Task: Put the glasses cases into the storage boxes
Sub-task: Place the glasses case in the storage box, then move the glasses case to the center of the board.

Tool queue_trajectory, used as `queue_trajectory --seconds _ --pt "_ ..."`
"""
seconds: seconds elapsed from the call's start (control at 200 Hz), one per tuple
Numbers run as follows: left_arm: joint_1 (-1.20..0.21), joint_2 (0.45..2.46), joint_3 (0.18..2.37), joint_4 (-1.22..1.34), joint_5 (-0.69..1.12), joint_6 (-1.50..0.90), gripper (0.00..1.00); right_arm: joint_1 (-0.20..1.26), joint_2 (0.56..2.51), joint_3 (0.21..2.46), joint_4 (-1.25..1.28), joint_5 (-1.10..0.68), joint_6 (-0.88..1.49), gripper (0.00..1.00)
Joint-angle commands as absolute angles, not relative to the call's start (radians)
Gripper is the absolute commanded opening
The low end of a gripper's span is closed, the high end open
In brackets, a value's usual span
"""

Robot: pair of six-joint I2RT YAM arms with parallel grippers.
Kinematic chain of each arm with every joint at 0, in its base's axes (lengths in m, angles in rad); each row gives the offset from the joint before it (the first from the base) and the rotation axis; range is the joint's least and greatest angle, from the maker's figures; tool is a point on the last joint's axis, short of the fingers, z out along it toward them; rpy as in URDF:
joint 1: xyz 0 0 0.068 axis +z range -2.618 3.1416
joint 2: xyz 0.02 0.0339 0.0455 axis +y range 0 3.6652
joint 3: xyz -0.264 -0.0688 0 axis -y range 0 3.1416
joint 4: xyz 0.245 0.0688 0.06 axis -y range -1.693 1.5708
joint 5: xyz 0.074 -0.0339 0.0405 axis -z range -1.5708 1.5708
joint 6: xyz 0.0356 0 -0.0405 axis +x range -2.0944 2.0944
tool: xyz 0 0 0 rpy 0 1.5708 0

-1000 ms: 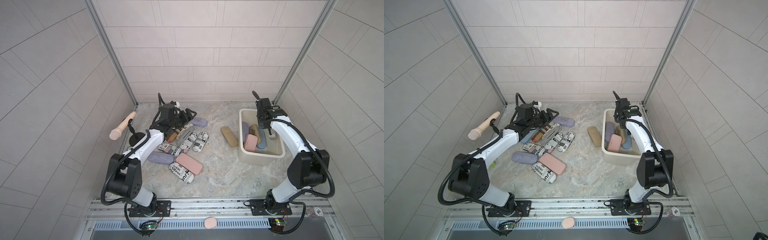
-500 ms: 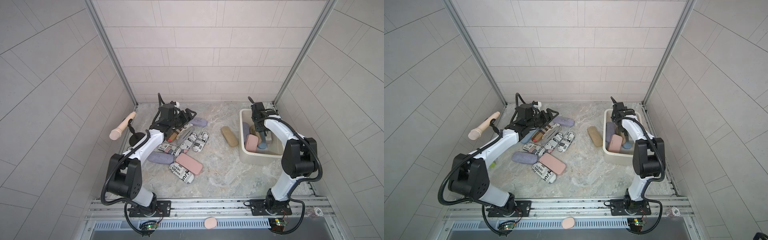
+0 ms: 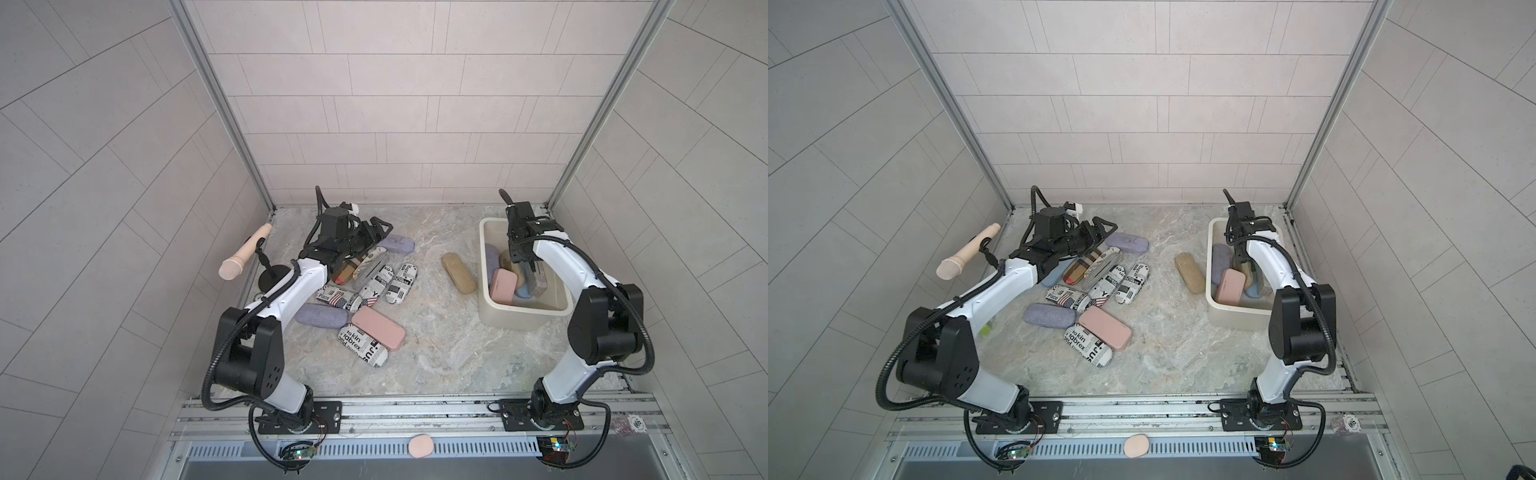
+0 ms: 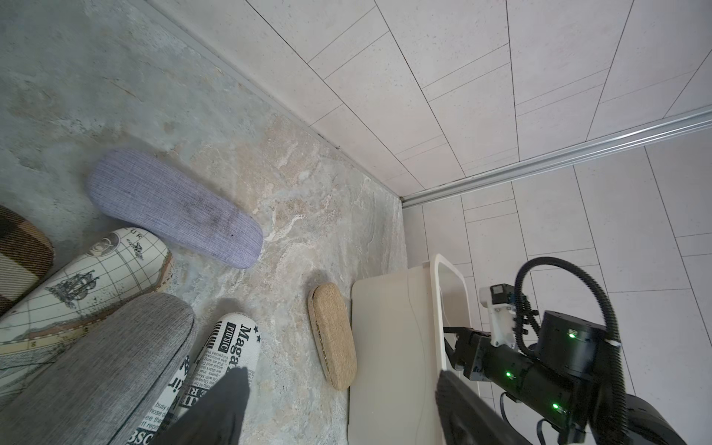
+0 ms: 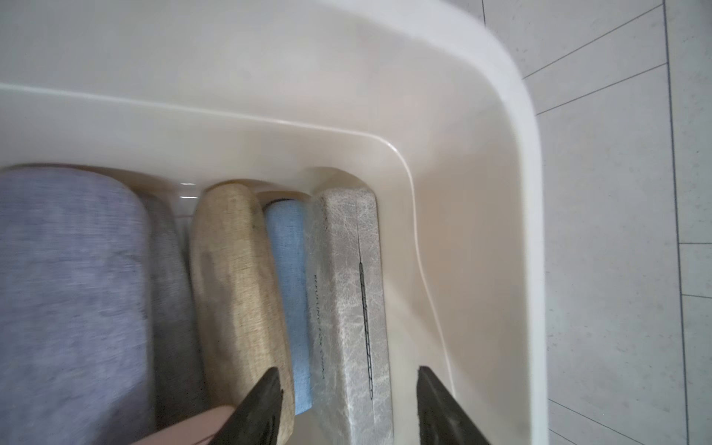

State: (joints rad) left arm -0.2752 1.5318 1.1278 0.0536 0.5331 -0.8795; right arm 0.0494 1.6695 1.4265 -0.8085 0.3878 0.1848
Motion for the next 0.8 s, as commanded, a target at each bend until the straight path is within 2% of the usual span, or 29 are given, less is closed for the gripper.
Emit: queue_trajectory --seconds 0.0,0.13,0.23,0.37,0.48,0.605,0.7,0.795 --pt "-0.269 1.525 1.163 0.053 0.532 -0.865 0.84 0.065 1.583 1.434 -0.845 0.293 0.227 0.56" --pt "-0.267 1.519 1.164 0.049 0.528 -0.862 0.84 0.120 1.506 1.420 -0.865 0.257 0.259 0.55" --pt "-0.264 1.514 1.164 0.040 0.517 -0.856 0.84 0.230 1.439 1.441 -0.899 0.248 0.314 0.55" --pt "-0.259 1.517 1.164 0.024 0.500 -0.854 0.84 0.409 1.361 1.379 -0.777 0.190 0.361 0.58" --pt "-0.253 1.517 1.164 0.012 0.491 -0.854 0.84 0.501 1.382 1.343 -0.713 0.232 0.390 0.68" --pt "-0.242 1.506 1.158 0.008 0.474 -0.854 0.84 0.537 1.487 1.395 -0.753 0.196 0.430 0.71" --pt "-0.227 1.507 1.159 0.006 0.471 -0.855 0.84 0.576 1.581 1.462 -0.807 0.208 0.445 0.61" --pt "-0.209 1.505 1.155 0.006 0.467 -0.860 0.84 0.623 1.652 1.512 -0.819 0.250 0.440 0.57"
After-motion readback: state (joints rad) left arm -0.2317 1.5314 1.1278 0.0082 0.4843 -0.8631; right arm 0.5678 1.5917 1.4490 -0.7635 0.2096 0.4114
